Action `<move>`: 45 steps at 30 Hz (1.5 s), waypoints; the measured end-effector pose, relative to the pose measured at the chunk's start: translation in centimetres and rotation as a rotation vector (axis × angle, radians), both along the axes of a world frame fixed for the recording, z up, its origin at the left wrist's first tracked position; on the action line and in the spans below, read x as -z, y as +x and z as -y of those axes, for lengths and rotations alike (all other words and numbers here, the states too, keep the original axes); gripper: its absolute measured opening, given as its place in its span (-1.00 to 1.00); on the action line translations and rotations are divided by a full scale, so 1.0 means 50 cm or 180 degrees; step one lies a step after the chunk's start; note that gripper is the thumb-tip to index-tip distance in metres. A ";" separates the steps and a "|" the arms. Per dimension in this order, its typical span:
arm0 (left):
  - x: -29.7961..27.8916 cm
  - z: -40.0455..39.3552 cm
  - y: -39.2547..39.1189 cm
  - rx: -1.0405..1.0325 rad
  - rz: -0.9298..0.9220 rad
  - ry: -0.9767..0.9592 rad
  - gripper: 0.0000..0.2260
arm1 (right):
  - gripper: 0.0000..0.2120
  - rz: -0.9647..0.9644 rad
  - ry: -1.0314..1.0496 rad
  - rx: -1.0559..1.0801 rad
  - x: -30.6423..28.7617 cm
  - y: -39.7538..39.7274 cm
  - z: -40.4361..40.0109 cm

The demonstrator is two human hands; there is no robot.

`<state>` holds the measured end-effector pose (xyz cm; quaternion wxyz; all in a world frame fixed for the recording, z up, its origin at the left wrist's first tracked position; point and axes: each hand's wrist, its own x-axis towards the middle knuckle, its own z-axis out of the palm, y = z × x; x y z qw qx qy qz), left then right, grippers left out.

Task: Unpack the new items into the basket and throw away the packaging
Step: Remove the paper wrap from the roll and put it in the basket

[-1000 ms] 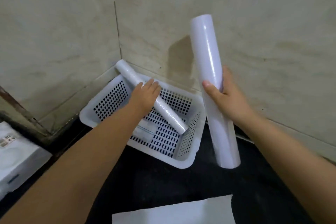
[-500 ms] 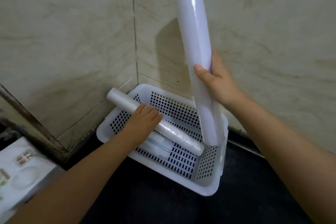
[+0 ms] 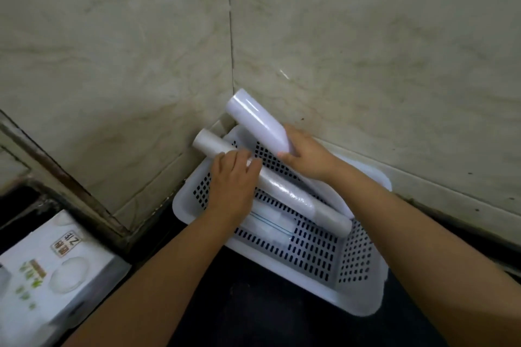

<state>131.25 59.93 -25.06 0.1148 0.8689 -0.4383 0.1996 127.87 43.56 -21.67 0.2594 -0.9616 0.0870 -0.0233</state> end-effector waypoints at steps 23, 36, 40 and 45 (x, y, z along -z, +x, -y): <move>-0.032 0.004 -0.026 -0.0007 -0.0774 0.0769 -0.67 | -0.60 0.0028 -0.0646 -0.0031 0.027 -0.198 -0.009; -0.240 -0.080 -0.354 0.0079 -0.0493 0.1891 -0.67 | -0.59 0.0151 -0.0424 0.0258 -0.119 -0.469 -0.081; -0.304 -0.082 -0.457 0.0122 -0.0445 0.2056 -0.69 | -0.58 0.0211 -0.0624 0.0484 -0.198 -0.592 -0.110; -0.339 -0.035 -0.627 0.0661 -0.0216 0.2120 -0.65 | -0.56 -0.0052 -0.1118 0.1275 -0.260 -0.814 -0.129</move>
